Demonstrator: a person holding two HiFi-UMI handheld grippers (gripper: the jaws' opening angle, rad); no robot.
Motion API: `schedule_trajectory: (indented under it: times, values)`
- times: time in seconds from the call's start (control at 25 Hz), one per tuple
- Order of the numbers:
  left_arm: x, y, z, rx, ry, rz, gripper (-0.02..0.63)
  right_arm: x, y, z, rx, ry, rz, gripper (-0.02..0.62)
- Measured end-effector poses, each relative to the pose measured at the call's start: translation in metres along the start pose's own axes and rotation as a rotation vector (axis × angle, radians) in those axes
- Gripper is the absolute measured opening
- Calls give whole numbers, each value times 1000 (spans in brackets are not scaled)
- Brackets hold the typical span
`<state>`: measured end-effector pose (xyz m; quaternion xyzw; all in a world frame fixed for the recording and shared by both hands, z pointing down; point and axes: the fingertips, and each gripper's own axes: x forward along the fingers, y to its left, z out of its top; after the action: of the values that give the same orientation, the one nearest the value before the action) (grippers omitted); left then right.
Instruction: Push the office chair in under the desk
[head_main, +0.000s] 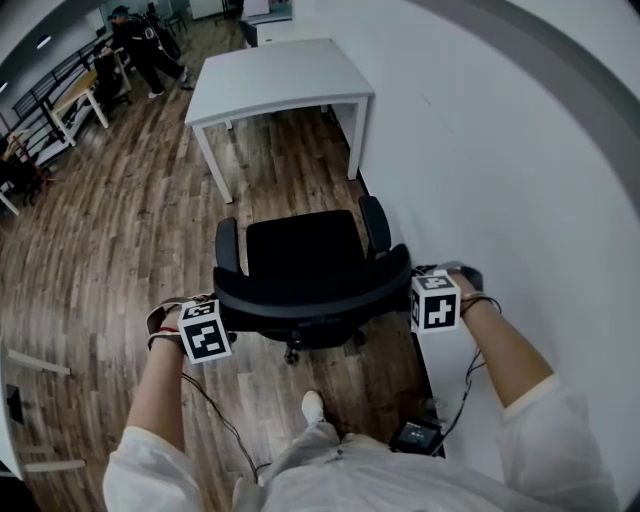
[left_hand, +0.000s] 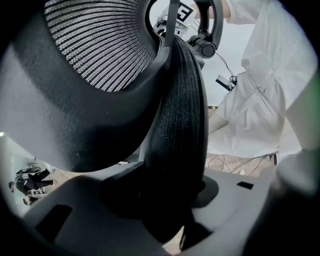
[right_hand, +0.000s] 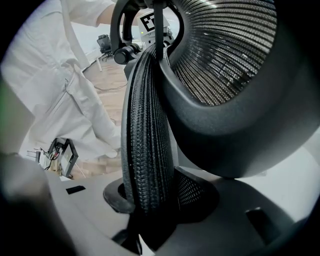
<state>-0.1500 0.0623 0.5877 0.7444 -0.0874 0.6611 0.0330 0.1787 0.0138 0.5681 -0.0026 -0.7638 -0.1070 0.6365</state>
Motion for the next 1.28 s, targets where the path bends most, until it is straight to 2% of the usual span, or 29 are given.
schedule_trajectory:
  times: [0.52,0.8,1.12,1.28]
  values:
    - [3,53,-14,20,7,-30,182,14,-48,12,23,-3,3,163]
    - [4,85,-21,20,3,-5,178,19,-79,20,22,-5,-14,160]
    - [2,115,-20,16,-9,-19,179,21,-113,21,6,-6,2,160]
    - [6,135,-17,7,-21,11,174,27,-133,18,-2,-8,-2,160]
